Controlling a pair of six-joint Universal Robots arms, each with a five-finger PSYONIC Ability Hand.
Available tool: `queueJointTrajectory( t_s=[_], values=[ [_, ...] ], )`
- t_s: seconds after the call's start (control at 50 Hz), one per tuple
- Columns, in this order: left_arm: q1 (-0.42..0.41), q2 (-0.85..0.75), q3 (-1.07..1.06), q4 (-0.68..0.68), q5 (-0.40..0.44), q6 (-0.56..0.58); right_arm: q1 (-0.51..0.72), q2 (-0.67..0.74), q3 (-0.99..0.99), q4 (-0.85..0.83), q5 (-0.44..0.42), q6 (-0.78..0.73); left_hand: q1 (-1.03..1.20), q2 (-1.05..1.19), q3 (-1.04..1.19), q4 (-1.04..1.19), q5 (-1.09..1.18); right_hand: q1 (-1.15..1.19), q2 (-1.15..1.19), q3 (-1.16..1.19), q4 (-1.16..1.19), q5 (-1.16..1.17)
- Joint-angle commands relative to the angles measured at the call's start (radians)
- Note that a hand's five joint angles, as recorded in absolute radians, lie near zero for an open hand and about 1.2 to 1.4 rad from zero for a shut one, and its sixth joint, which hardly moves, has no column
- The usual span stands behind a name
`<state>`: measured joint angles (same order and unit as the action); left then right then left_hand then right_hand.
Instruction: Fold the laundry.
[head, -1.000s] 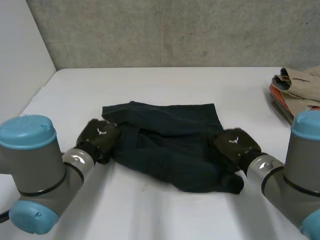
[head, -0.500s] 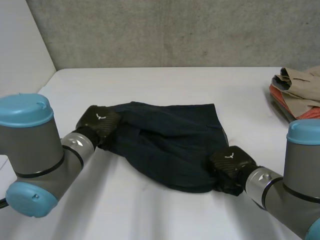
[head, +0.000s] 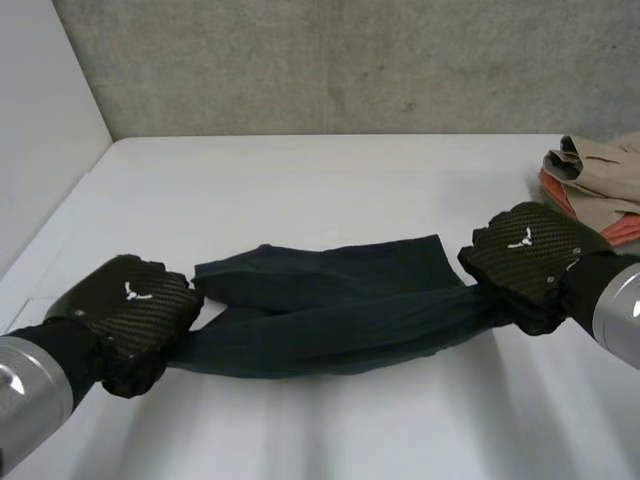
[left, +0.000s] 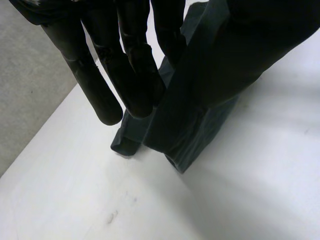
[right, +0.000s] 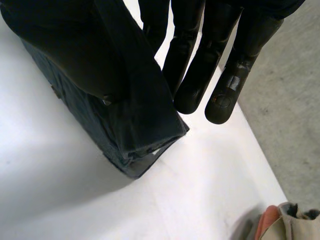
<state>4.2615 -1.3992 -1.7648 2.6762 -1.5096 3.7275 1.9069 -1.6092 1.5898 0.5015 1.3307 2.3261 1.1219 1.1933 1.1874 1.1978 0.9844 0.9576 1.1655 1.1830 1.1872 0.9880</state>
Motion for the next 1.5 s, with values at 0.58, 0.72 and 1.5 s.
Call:
queueJointTrajectory(
  t_s=[0.58,0.72,1.5],
  values=[
    [-0.043,-0.532,0.717,1.078,-0.195,-0.003,0.063,0.408,-0.455,-1.078,0.105,0.127,0.274,0.203,0.209,0.198,0.237,0.439,0.231,0.213,0.209,0.234],
    [-0.051,-0.521,0.611,0.947,-0.202,-0.008,0.075,0.431,-0.468,-1.068,0.11,0.127,0.274,0.203,0.209,0.198,0.237,0.439,0.231,0.213,0.209,0.234],
    [-0.193,-0.084,-0.157,0.154,-0.182,-0.001,0.067,0.098,0.183,-0.006,0.076,-0.051,0.274,0.203,0.209,0.198,0.237,0.439,0.231,0.213,0.209,0.234]
  ],
)
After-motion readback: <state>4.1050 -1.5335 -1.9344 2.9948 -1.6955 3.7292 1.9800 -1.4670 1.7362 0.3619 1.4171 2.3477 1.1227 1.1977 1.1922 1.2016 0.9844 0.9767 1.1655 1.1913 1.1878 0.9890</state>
